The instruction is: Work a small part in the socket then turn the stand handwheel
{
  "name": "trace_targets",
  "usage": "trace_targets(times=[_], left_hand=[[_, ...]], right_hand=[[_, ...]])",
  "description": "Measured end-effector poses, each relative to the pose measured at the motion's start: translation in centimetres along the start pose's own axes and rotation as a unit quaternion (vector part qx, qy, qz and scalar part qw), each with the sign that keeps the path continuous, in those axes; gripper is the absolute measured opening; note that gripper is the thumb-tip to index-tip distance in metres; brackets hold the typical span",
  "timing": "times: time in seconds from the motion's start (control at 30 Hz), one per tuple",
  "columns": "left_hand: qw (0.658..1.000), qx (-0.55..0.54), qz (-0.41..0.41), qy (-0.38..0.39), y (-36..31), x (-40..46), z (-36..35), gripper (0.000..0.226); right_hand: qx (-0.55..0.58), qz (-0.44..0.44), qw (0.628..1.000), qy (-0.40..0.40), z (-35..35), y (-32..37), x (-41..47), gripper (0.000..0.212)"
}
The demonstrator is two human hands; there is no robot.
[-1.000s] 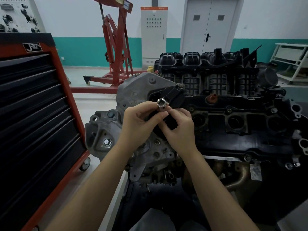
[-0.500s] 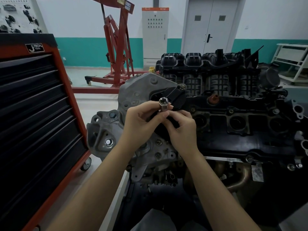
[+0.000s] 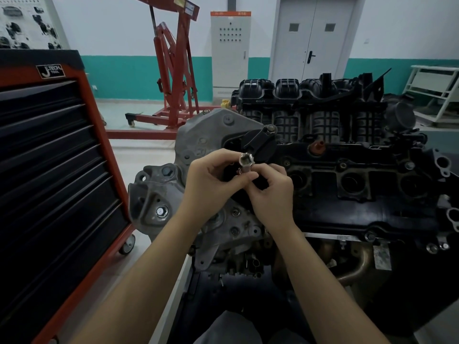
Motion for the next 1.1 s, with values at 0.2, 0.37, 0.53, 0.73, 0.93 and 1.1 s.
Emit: trace_targets(times=[0.2,0.37,0.53,0.73,0.93,1.1], left_hand=[[1.0,-0.013,0.002,-0.009,0.1,-0.1,0.2,0.025],[1.0,0.013,-0.017,0.014,-0.1,0.0,-0.2,0.023],[0.999,0.042,-0.018,-0.024,-0.1,-0.1,0.1,0.021],[1.0,-0.002,0.011,0.019,0.1,0.0,-0.4,0.026],[1.0,0.0,-0.005,0.003,0.0,0.0,-0.1,0.026],[1.0,-0.022,0.012,0.019,0.2,0.0,-0.2,0.027]], right_hand=[[-0.013,0.035,0.999,0.02,-0.2,0.5,0.1,0.022],[-0.021,0.023,0.999,0.016,-0.3,-0.1,0.1,0.013],[-0.03,0.035,0.999,0.0,-0.1,0.3,0.1,0.016],[-0.039,0.045,0.998,0.011,-0.1,0.5,0.0,0.016],[-0.019,0.0,1.0,0.001,0.0,0.0,0.1,0.018],[-0.018,0.027,0.999,0.003,-0.2,0.3,0.0,0.018]])
Point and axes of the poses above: each hand's wrist, its own x-axis towards the middle knuckle, its own z-axis out of the back of the hand, y = z × x, the point moved 6 cm from there along x, towards the middle knuckle, and after that the axes turned 1 degree about y, right-handed, at the moved point
